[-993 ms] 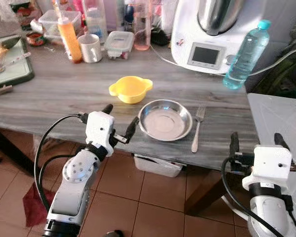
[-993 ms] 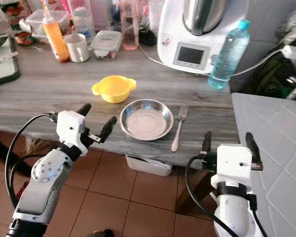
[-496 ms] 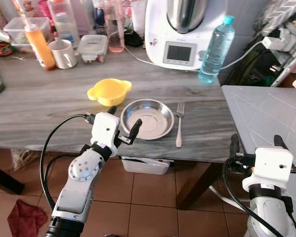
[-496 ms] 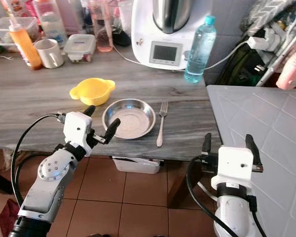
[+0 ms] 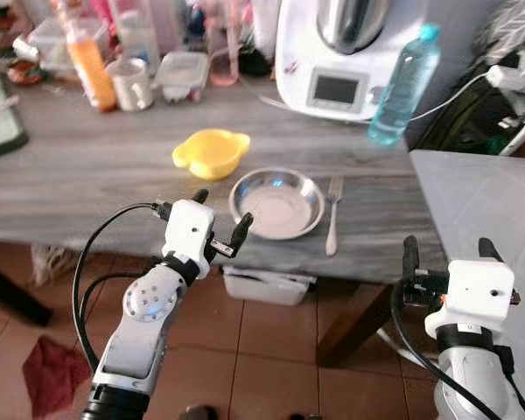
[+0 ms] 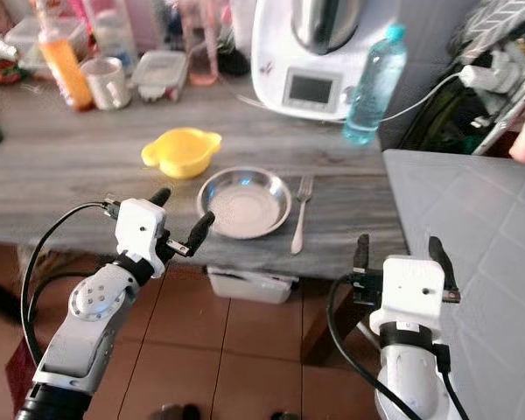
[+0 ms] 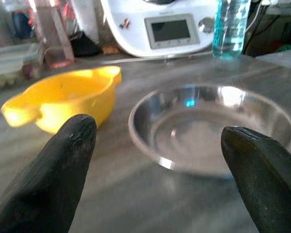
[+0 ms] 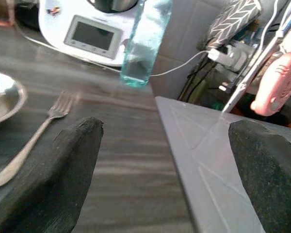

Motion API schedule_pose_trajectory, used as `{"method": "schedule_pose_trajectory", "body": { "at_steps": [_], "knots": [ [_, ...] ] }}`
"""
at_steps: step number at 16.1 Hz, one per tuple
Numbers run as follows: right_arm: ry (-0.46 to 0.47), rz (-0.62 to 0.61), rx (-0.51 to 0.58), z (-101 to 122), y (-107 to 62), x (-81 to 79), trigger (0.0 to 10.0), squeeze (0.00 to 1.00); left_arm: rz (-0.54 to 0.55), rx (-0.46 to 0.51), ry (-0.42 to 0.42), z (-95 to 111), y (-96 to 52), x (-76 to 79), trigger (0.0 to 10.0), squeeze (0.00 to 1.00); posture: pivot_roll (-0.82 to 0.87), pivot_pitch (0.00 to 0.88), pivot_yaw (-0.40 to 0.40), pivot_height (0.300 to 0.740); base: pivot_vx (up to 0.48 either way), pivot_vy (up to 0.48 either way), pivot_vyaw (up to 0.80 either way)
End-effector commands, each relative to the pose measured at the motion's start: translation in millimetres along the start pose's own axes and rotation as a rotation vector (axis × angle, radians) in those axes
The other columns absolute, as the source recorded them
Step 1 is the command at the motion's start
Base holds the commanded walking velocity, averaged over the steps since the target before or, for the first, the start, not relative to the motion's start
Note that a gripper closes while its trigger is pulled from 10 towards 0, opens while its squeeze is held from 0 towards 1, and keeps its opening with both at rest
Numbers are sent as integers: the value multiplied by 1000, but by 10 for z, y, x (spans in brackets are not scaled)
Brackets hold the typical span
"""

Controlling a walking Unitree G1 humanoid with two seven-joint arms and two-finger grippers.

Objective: Setting the table

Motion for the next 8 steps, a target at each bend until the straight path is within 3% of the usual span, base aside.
{"method": "schedule_pose_trajectory", "body": {
  "at_steps": [1,8],
  "knots": [
    [1,-6,-8,-12,-5,25,10000,0,-2,-13,2,-21,-7,-1,10000,0,47,113,-26,740,-285,0,0],
    [5,-14,-11,-19,8,37,10000,0,-19,-16,2,-25,-5,18,10000,0,46,117,-22,740,-283,0,0]
  ]
}}
Point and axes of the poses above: a point about 5 cm out from each wrist's last joint towards the gripper, its own y axis pointing out of the wrist towards the gripper, its own z axis along the axis of the wrist's last joint, x = y × z, the point moved 6 cm from there along y, pointing out of the wrist towards the gripper, and after that the axes turned 11 degrees about y, right-handed, at the moved point
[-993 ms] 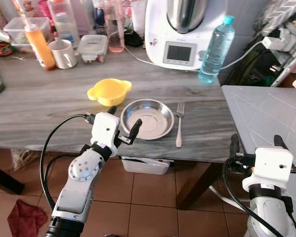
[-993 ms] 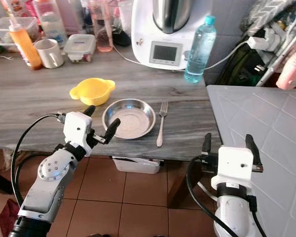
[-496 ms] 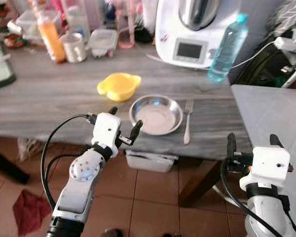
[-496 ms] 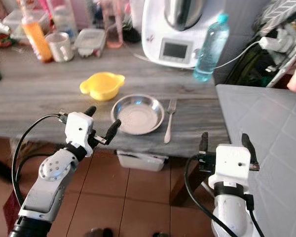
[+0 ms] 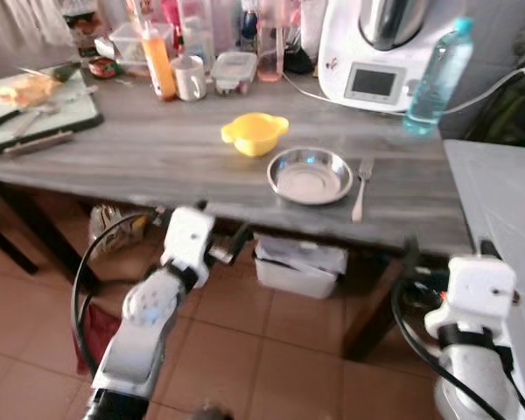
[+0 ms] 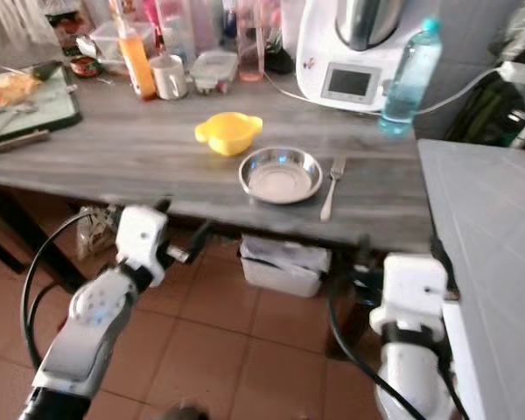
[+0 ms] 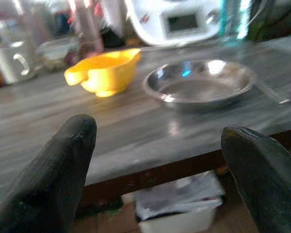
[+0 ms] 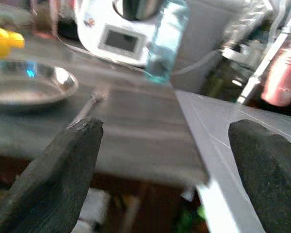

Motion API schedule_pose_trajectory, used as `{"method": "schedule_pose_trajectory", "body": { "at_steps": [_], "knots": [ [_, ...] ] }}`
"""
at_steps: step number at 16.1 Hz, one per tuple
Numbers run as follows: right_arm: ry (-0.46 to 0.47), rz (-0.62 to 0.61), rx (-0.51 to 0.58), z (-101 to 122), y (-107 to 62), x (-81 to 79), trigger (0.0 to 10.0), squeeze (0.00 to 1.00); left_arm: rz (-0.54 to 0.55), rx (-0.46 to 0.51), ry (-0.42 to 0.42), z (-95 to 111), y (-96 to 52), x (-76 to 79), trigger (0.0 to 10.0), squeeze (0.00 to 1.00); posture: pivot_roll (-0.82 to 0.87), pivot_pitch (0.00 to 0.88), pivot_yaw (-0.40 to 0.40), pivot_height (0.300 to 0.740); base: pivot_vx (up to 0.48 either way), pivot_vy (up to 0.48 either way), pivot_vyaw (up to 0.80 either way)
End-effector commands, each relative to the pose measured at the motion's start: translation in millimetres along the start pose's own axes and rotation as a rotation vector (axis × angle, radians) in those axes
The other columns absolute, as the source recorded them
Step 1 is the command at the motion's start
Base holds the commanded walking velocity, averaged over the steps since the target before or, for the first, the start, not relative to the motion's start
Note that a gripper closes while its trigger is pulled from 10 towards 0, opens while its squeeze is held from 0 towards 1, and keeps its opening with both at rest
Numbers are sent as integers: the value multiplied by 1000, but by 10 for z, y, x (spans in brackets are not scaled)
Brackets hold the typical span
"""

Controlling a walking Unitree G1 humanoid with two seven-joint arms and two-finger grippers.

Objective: Setting the table

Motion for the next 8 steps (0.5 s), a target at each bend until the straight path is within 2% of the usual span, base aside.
{"method": "schedule_pose_trajectory", "body": {
  "at_steps": [1,8],
  "knots": [
    [2,3,2,13,2,-6,10000,0,-5,-14,-1,-38,-27,4,10000,0,46,117,-22,740,-292,0,0],
    [-5,-36,14,48,-14,93,10000,0,-27,-19,1,-58,-28,34,10000,0,39,117,-20,740,-290,0,0]
  ]
}}
Point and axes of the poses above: a point about 5 cm out from each wrist's last joint towards the gripper, its own y axis pointing out of the wrist towards the gripper, its own z axis along the axis of the wrist's last joint, x = y × z, the point moved 6 cm from there along y, pointing out of the wrist towards the gripper, and after that the axes turned 11 degrees about y, right-handed, at the moved point
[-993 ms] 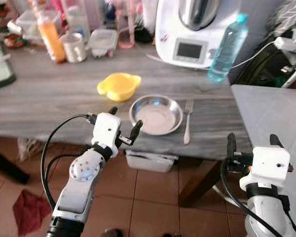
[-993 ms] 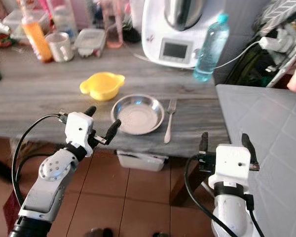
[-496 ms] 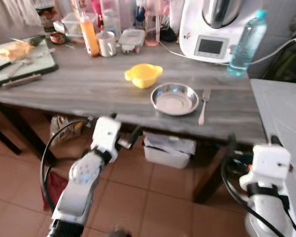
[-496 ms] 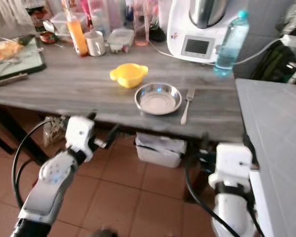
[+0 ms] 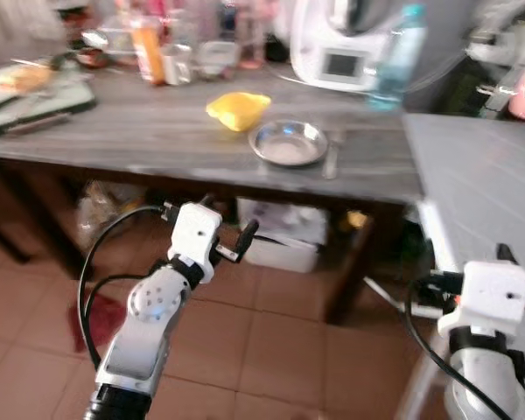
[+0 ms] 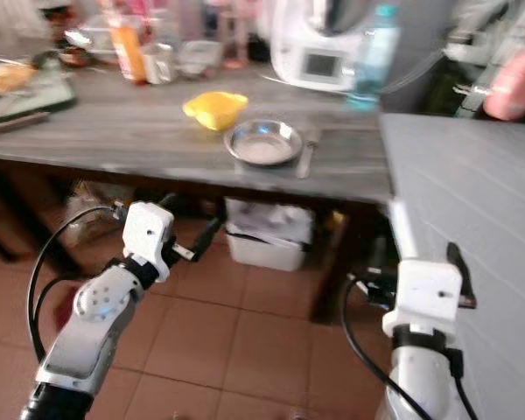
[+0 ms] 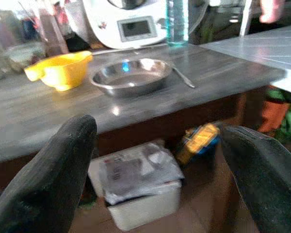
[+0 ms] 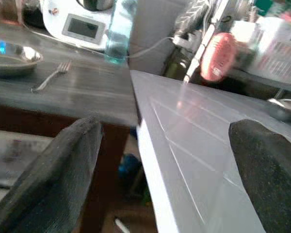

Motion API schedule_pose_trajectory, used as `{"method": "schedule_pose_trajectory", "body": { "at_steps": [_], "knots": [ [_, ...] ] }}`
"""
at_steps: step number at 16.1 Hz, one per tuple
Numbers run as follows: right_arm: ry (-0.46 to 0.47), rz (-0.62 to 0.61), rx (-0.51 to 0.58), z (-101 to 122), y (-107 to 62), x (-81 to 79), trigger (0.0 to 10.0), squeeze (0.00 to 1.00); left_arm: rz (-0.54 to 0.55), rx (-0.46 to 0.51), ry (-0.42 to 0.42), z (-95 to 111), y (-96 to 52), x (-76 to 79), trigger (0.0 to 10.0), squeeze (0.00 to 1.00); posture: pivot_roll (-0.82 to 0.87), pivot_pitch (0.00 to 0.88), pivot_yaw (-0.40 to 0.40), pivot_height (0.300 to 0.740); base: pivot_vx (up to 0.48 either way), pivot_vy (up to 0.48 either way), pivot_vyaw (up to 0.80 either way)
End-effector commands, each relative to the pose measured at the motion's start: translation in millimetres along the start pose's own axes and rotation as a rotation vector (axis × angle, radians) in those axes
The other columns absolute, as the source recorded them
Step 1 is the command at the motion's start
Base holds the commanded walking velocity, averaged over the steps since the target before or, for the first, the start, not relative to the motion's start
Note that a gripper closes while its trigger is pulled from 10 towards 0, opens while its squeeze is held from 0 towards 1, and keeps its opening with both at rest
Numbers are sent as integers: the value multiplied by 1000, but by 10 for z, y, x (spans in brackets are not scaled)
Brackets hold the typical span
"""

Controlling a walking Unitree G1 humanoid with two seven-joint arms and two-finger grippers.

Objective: Setting the table

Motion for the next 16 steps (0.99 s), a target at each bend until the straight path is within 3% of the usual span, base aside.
{"method": "schedule_pose_trajectory", "body": {
  "at_steps": [1,12,16],
  "knots": [
    [5,8,19,60,5,-24,10000,0,4,-8,4,-20,-16,-33,10000,0,40,116,-19,740,-289,0,0],
    [3,9,23,66,24,-27,10000,0,-9,7,21,-3,-11,-13,10000,0,43,111,-20,740,-288,0,0],
    [-5,9,32,81,32,-24,10000,0,-22,39,17,60,12,30,10000,0,38,100,-18,740,0,0,0]
  ]
}}
Point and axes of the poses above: a point about 5 cm out from each wrist's last joint towards the gripper, its own y axis pointing out of the wrist towards the gripper, its own z axis along the axis of the wrist's last joint, x = y × z, the point moved 6 cm from there along y, pointing out of the wrist towards the gripper, and after that the axes turned 11 degrees about y, right-handed, at the moved point
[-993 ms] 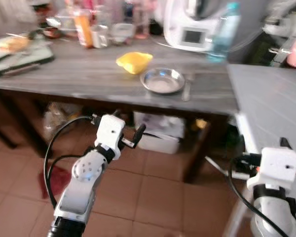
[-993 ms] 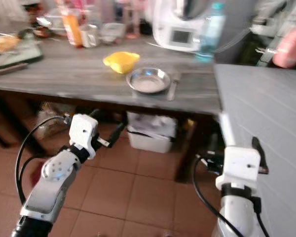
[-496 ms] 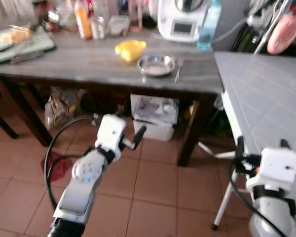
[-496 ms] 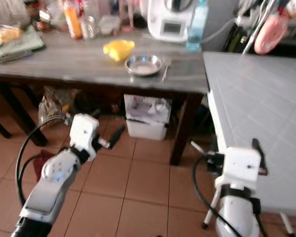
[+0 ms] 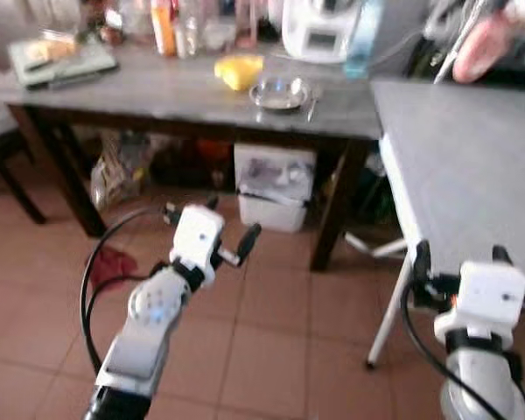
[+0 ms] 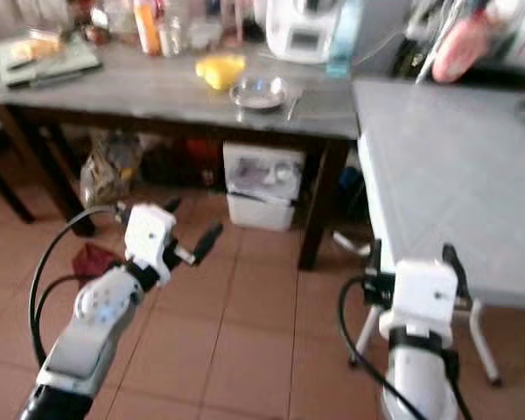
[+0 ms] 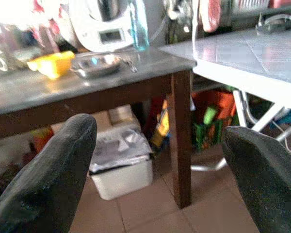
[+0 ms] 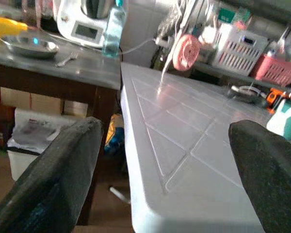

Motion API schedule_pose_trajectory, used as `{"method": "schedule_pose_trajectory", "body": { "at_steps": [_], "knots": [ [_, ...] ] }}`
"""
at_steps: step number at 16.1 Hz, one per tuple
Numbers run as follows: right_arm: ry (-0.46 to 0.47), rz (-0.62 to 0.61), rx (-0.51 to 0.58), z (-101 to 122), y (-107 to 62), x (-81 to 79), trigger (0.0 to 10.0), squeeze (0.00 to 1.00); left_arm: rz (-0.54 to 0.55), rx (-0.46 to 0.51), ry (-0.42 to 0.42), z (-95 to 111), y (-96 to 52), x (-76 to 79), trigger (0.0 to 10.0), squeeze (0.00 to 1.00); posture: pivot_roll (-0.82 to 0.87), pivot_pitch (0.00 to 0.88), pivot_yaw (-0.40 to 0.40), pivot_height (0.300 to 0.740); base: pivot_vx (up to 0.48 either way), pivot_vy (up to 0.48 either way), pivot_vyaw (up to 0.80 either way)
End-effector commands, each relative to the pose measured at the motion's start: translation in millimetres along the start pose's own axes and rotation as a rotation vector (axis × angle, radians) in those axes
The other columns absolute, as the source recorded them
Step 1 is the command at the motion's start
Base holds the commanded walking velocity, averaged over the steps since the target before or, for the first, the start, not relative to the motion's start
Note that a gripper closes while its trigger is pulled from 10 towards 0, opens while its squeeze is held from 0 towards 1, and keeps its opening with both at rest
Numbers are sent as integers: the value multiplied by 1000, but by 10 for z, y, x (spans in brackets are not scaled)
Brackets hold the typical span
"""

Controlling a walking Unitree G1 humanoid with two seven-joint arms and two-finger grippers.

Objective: Setting the table

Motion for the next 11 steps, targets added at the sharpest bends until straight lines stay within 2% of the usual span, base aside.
{"method": "schedule_pose_trajectory", "body": {
  "at_steps": [1,4,11],
  "knots": [
    [-5,3,16,47,22,5,10000,0,-7,16,-2,43,17,14,10000,0,38,99,-19,740,0,0,0],
    [-8,4,19,53,29,9,10000,0,-24,30,-25,58,31,50,10000,0,34,100,-21,740,0,-91,0],
    [-12,1,19,54,25,14,10000,0,-34,43,-33,84,36,79,10000,0,29,104,-17,740,0,-464,0]
  ]
}}
Point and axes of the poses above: a point about 5 cm out from each wrist's last joint towards the gripper, its own y axis pointing out of the wrist towards the gripper, its own z axis along the axis of the wrist's last joint, x = y × z, the point moved 6 cm from there along y, pointing out of the wrist towards the gripper, and after that the axes turned 11 degrees about y, right-handed, at the moved point
